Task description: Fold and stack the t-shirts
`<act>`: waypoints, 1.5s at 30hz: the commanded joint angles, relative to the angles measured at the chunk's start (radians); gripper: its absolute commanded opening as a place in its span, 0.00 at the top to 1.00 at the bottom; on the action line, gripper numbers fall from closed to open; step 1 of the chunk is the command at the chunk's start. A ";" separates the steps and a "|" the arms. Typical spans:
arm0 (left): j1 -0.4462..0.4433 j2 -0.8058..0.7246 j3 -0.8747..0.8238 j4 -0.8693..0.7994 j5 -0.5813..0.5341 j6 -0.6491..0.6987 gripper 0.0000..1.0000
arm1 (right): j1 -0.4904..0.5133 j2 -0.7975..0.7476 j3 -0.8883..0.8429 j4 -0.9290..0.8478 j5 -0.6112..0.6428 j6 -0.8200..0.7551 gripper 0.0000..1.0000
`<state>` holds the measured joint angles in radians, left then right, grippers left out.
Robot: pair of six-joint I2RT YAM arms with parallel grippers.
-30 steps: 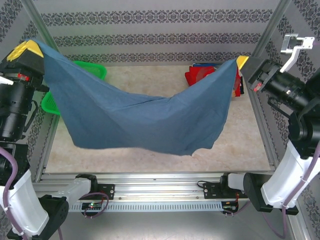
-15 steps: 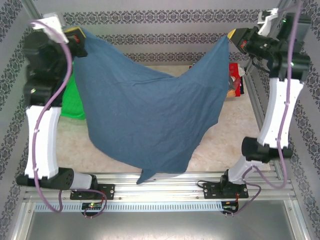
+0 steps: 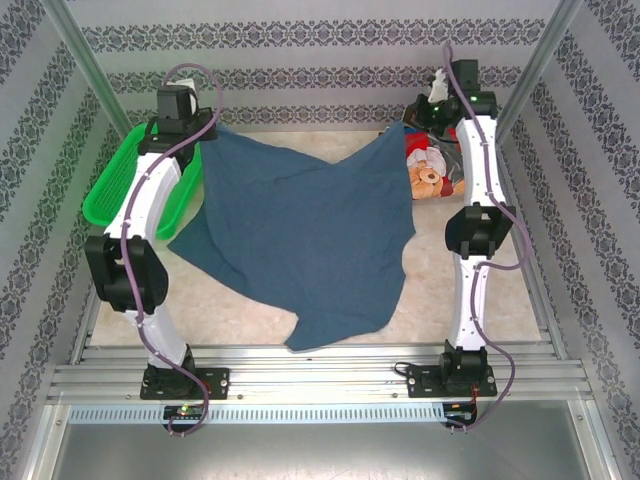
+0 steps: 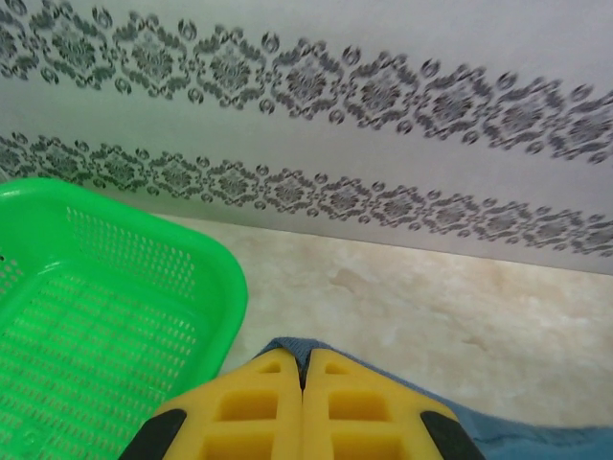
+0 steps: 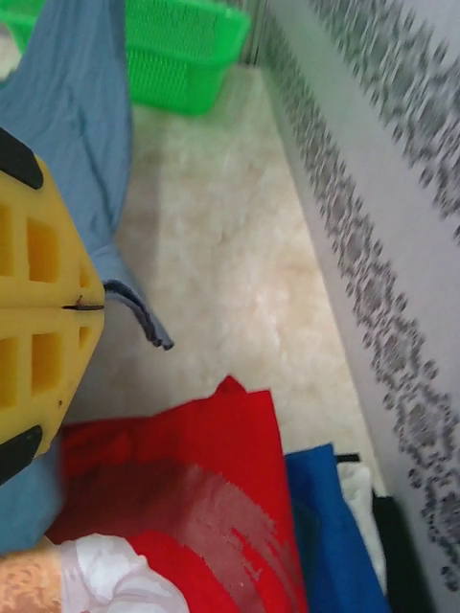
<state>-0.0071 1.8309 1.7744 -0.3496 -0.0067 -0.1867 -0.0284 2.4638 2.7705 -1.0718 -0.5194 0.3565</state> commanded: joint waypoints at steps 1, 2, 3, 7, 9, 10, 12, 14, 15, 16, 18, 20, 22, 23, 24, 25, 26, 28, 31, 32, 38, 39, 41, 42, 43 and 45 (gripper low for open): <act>0.015 0.029 0.008 0.095 -0.058 0.008 1.00 | 0.022 -0.007 -0.005 0.066 0.093 -0.061 1.00; 0.016 0.047 0.014 0.095 -0.059 0.007 1.00 | 0.024 0.004 -0.013 0.084 0.101 -0.054 1.00; 0.016 0.068 0.023 0.095 -0.055 0.006 1.00 | 0.027 0.011 -0.018 0.096 0.108 -0.052 1.00; 0.022 0.128 0.046 0.090 -0.037 -0.008 1.00 | 0.049 0.032 -0.028 0.109 0.140 -0.068 1.00; 0.023 0.148 0.058 0.075 -0.027 -0.013 1.00 | 0.062 0.026 -0.041 0.112 0.151 -0.070 1.00; 0.024 0.152 0.059 0.073 -0.024 -0.019 1.00 | 0.071 0.017 -0.055 0.113 0.163 -0.077 1.00; 0.027 0.154 0.063 0.068 -0.021 -0.029 1.00 | 0.087 -0.013 -0.088 0.117 0.178 -0.094 1.00; 0.028 0.153 0.071 0.065 -0.008 -0.028 1.00 | 0.103 -0.054 -0.137 0.123 0.207 -0.116 1.00; 0.029 0.151 0.077 0.063 -0.006 -0.028 1.00 | 0.110 -0.082 -0.176 0.130 0.219 -0.124 1.00; 0.030 0.151 0.079 0.063 -0.002 -0.031 1.00 | 0.115 -0.113 -0.225 0.144 0.225 -0.129 1.00; 0.037 0.148 0.081 0.061 0.010 -0.038 1.00 | 0.127 -0.179 -0.332 0.171 0.255 -0.139 1.00; 0.040 0.146 0.080 0.061 0.019 -0.045 1.00 | 0.140 -0.259 -0.463 0.220 0.277 -0.147 1.00; 0.045 0.146 0.080 0.061 0.033 -0.045 1.00 | 0.153 -0.336 -0.600 0.278 0.309 -0.155 1.00; 0.047 0.145 0.079 0.060 0.033 -0.045 1.00 | 0.156 -0.381 -0.668 0.307 0.317 -0.153 1.00; 0.051 0.145 0.077 0.057 0.030 -0.044 1.00 | 0.156 -0.417 -0.718 0.333 0.321 -0.148 1.00; 0.055 0.144 0.077 0.052 0.030 -0.049 1.00 | 0.158 -0.453 -0.784 0.356 0.326 -0.144 1.00; 0.060 0.143 0.074 0.051 0.037 -0.052 1.00 | 0.160 -0.499 -0.842 0.382 0.331 -0.142 1.00; 0.071 0.139 0.067 0.047 0.048 -0.060 1.00 | 0.168 -0.573 -0.955 0.413 0.342 -0.148 1.00; 0.076 0.127 0.047 0.050 0.074 -0.059 1.00 | 0.181 -0.672 -1.097 0.441 0.339 -0.148 1.00; 0.076 0.123 0.038 0.051 0.079 -0.057 1.00 | 0.185 -0.700 -1.141 0.445 0.336 -0.143 1.00; 0.077 0.095 -0.021 0.057 0.081 -0.065 1.00 | 0.227 -0.858 -1.390 0.490 0.355 -0.105 1.00; 0.076 0.088 -0.033 0.058 0.084 -0.065 1.00 | 0.231 -0.874 -1.421 0.493 0.358 -0.099 1.00; 0.076 0.065 -0.073 0.067 0.086 -0.068 1.00 | 0.235 -0.910 -1.485 0.496 0.358 -0.080 1.00; 0.076 0.052 -0.093 0.071 0.084 -0.069 1.00 | 0.236 -0.928 -1.513 0.501 0.363 -0.073 1.00; 0.076 0.036 -0.116 0.079 0.082 -0.069 1.00 | 0.237 -0.950 -1.545 0.508 0.363 -0.066 1.00; 0.076 0.004 -0.166 0.102 0.091 -0.071 1.00 | 0.238 -0.985 -1.592 0.509 0.367 -0.056 1.00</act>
<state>0.0612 1.9076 1.6505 -0.2981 0.0719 -0.2432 0.2073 1.5414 1.2240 -0.5892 -0.1814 0.2665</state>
